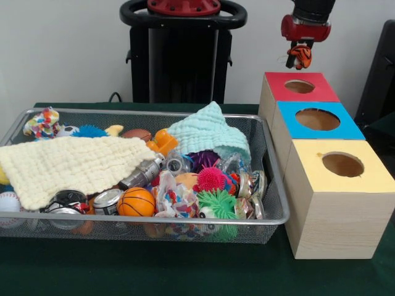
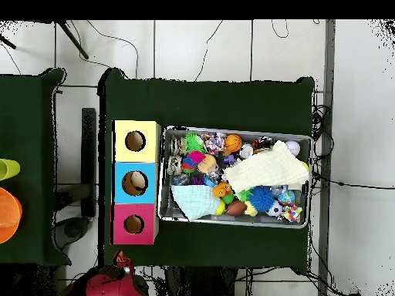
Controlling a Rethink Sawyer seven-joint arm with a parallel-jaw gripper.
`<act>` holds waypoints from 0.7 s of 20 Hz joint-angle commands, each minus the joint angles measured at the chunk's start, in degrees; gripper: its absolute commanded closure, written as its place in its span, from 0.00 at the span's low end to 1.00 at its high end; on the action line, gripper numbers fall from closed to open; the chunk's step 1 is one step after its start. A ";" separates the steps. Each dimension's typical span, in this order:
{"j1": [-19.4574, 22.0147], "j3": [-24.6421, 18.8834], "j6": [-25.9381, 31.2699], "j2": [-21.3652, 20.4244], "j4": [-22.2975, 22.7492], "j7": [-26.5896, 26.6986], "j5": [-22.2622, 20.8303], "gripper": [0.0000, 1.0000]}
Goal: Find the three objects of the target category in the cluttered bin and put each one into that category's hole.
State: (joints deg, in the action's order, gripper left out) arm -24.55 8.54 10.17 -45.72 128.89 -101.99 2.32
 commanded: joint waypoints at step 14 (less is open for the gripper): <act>1.54 0.79 5.04 -0.74 -8.62 -9.94 3.25 1.00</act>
State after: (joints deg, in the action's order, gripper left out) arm -24.53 9.51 10.14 -45.79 128.00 -101.99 2.65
